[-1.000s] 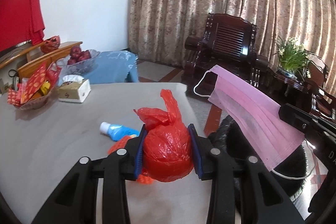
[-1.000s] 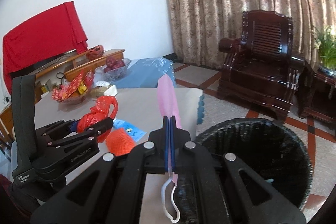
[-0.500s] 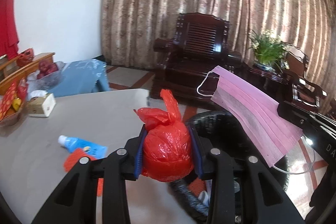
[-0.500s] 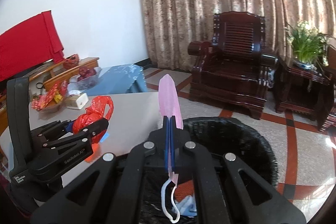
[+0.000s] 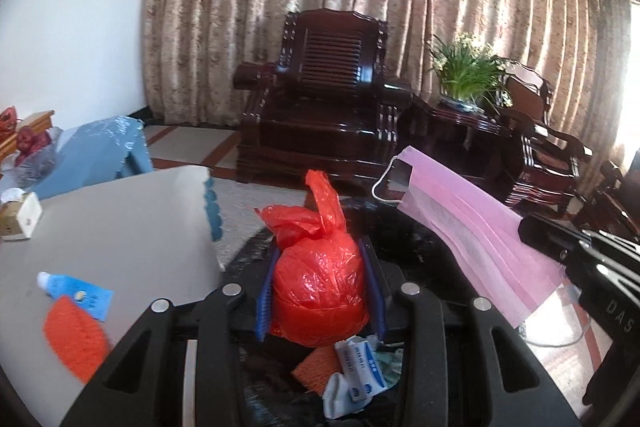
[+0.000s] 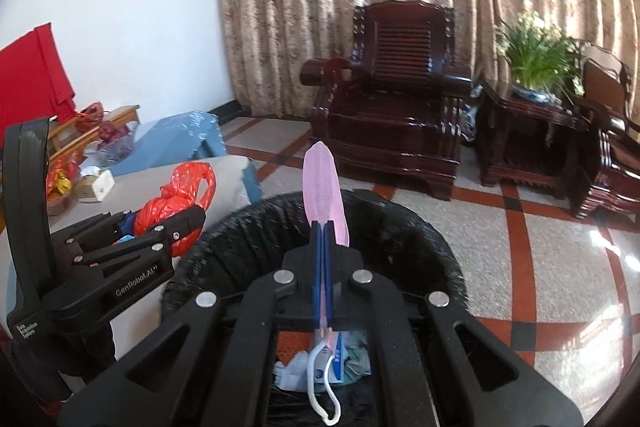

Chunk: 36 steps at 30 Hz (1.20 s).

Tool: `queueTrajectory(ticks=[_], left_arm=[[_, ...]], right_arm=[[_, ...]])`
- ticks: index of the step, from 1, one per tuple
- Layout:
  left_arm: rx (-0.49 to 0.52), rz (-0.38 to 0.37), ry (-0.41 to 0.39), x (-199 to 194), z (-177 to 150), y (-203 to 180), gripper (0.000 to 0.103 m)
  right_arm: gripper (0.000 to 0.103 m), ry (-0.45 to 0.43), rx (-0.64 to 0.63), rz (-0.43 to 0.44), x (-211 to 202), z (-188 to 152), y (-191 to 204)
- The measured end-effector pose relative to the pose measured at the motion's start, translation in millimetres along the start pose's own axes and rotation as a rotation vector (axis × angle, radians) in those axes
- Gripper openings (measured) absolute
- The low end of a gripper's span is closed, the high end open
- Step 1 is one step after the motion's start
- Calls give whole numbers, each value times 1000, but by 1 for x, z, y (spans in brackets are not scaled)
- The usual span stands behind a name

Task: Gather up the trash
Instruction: 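Carry the red bag and pink mask over the bin and release both, then lower the left tool onto the orange mesh net and close it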

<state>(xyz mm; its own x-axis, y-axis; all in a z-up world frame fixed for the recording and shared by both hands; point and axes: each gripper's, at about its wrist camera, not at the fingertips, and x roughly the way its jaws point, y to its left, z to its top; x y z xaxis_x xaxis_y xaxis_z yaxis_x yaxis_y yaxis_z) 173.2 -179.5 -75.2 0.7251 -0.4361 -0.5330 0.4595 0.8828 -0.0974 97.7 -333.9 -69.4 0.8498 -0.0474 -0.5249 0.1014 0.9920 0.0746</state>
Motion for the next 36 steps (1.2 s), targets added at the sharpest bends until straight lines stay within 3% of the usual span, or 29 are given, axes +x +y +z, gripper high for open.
queueTrajectory(ticks=[7, 10, 12, 14, 16, 17, 18, 19, 21, 22, 28, 36], left_arm=[[16, -37, 47, 27, -6, -15, 39], [10, -57, 74, 38, -10, -17, 44], [6, -66, 81, 39, -12, -17, 53], [0, -72, 82, 40, -12, -17, 61], [0, -78, 82, 38, -13, -15, 67], [-4, -82, 81, 36, -13, -13, 71], [-9, -81, 77, 35, -12, -12, 73], [-14, -79, 73, 33, -11, -11, 74], [-25, -74, 68, 28, -10, -6, 76], [-28, -68, 63, 25, -9, -2, 79], [-56, 23, 8, -6, -3, 36, 83], [-129, 202, -40, -57, -11, 109, 83]], right_arm=[[1, 43, 27, -42, 19, -16, -25], [4, 66, 40, -55, 30, -25, -31], [5, 82, 47, -70, 35, -29, -34], [17, 98, 54, -81, 39, -34, -37], [39, 98, 57, -98, 40, -38, -37], [42, 97, 61, -99, 40, -40, -37], [52, 97, 64, -101, 40, -41, -38], [72, 94, 67, -107, 39, -41, -37], [90, 72, 75, -126, 33, -42, -35], [94, 62, 79, -122, 31, -41, -34], [97, 43, 79, -71, 23, -31, -16], [97, 10, 20, 39, 24, -14, 45]])
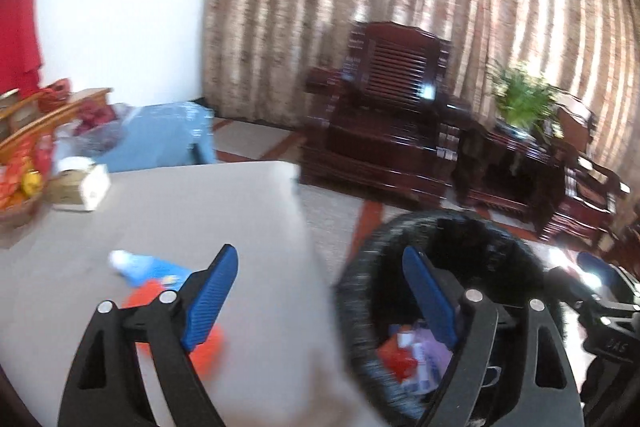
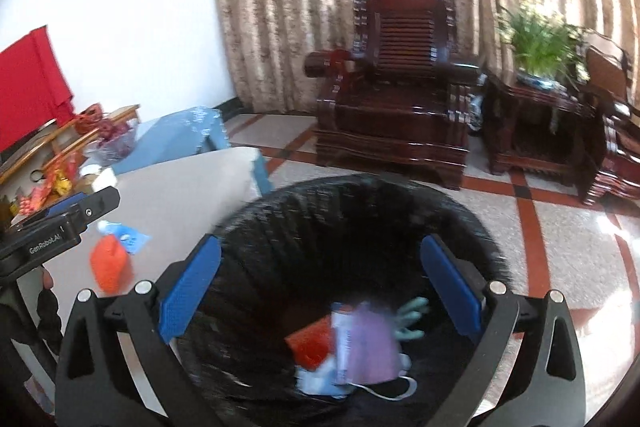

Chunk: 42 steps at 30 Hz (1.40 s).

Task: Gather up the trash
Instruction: 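Lower the left tool onto the orange mesh net and close it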

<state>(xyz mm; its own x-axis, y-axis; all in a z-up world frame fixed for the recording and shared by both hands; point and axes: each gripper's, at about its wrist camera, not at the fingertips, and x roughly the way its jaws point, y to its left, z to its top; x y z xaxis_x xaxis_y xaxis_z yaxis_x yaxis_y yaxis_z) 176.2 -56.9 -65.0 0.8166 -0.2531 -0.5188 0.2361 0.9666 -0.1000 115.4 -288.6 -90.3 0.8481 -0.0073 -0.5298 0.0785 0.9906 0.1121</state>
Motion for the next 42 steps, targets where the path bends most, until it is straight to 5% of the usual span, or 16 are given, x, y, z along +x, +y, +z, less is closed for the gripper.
queueTrajectory(ticks=[8, 15, 22, 42], left_arm=[[-59, 175, 10, -15, -16, 78, 83], [-105, 249, 37, -12, -32, 114, 83], [-129, 244, 107, 10, -49, 125, 82], [-214, 197, 239, 71, -69, 115, 78]], right_arm=[[97, -11, -62, 104, 13, 2, 65], [97, -19, -95, 146, 29, 1, 103], [97, -11, -133, 168, 41, -2, 128], [97, 32, -158, 145, 60, -13, 112]])
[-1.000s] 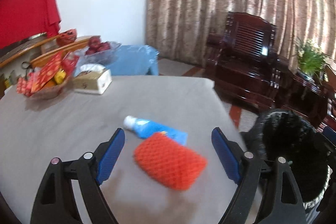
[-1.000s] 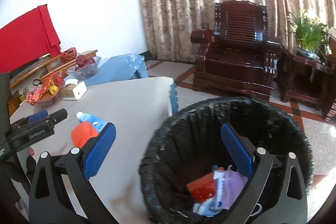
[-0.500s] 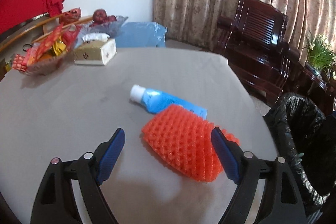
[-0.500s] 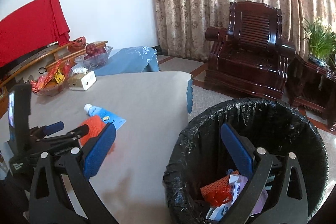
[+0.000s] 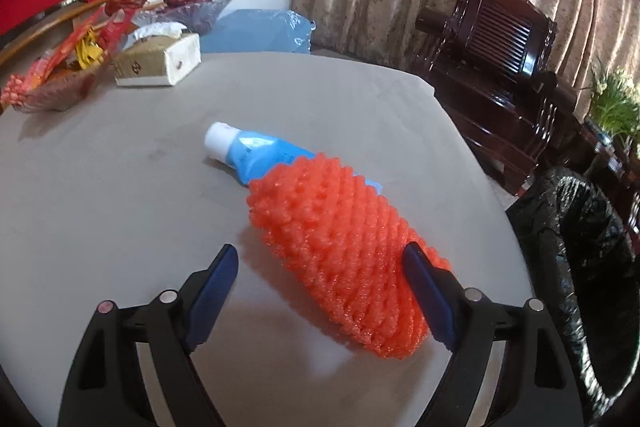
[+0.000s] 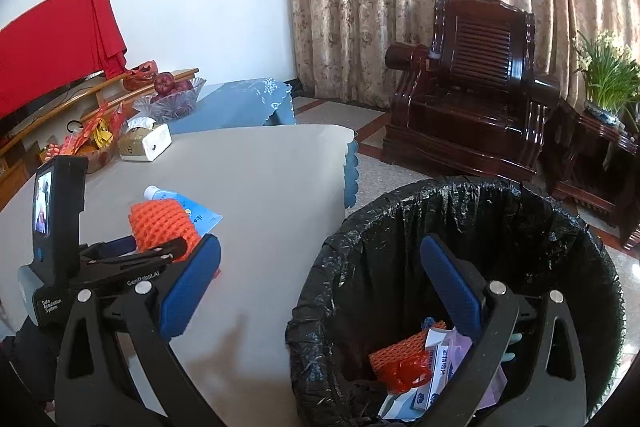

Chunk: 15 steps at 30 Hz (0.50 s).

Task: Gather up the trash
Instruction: 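Lower the left tool onto the orange mesh net and close it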

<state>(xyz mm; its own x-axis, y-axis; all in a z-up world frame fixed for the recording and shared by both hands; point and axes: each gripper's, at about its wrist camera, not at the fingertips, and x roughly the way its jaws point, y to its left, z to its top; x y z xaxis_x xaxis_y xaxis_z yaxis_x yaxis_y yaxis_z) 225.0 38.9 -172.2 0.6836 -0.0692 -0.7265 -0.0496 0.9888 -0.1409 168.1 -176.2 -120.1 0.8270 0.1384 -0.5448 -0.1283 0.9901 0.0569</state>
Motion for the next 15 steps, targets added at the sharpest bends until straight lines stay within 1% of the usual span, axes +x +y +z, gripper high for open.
queueTrajectory(ticks=[2, 5, 8, 10, 15], left_arm=[[-2, -31, 2, 0, -1, -1, 52], [34, -45, -10, -4, -1, -10, 30], [40, -71, -19, -12, 0, -13, 25], [34, -80, -33, -19, 1, -12, 24], [31, -83, -102, -48, 9, -1, 24]], right_arm=[[97, -1, -1, -1, 0, 0, -1], [97, 0, 0, -3, 0, 1, -2], [97, -5, -2, -3, -1, 1, -3], [97, -9, -8, -3, -2, 1, -3], [97, -21, -25, 0, -5, 4, 1]])
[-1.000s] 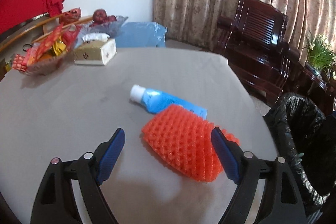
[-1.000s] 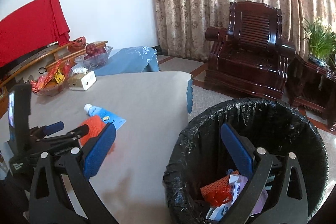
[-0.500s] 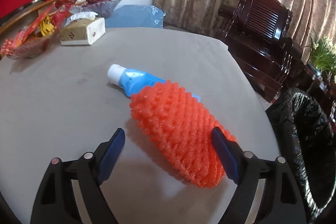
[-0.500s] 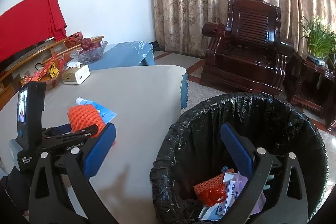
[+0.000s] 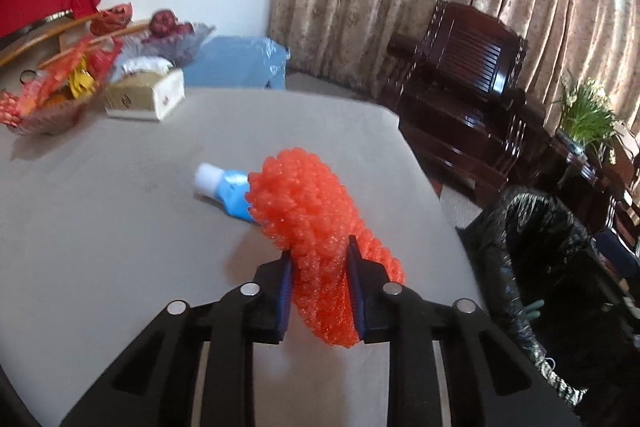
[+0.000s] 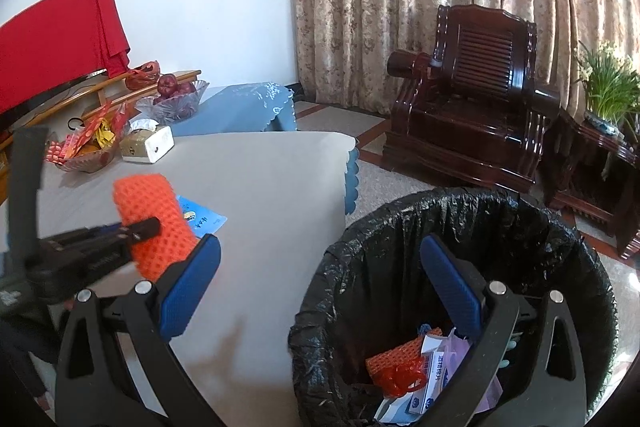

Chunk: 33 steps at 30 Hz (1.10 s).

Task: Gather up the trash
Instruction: 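Move the right tool over the blue tube while the left tool holds the net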

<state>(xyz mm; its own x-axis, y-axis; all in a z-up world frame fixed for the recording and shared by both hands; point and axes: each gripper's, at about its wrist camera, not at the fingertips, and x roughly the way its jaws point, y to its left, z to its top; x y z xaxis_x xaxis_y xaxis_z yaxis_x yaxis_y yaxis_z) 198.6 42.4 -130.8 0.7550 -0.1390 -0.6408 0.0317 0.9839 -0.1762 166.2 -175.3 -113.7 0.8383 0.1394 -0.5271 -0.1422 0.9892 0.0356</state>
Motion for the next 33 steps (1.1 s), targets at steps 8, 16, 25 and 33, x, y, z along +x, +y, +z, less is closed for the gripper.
queueTrajectory(ticks=[8, 16, 25, 33], left_arm=[[-12, 61, -49, -24, 9, 26, 24], [-37, 147, -75, -35, 17, 69, 24], [-48, 217, -45, -27, 18, 112, 24], [-52, 236, -7, -7, 15, 129, 24]], right_arm=[[97, -15, -28, 39, 4, 12, 24], [97, -23, -70, 109, 23, 34, 69], [97, 34, -93, 176, 70, 43, 119], [97, 137, -84, 126, 126, 27, 138]])
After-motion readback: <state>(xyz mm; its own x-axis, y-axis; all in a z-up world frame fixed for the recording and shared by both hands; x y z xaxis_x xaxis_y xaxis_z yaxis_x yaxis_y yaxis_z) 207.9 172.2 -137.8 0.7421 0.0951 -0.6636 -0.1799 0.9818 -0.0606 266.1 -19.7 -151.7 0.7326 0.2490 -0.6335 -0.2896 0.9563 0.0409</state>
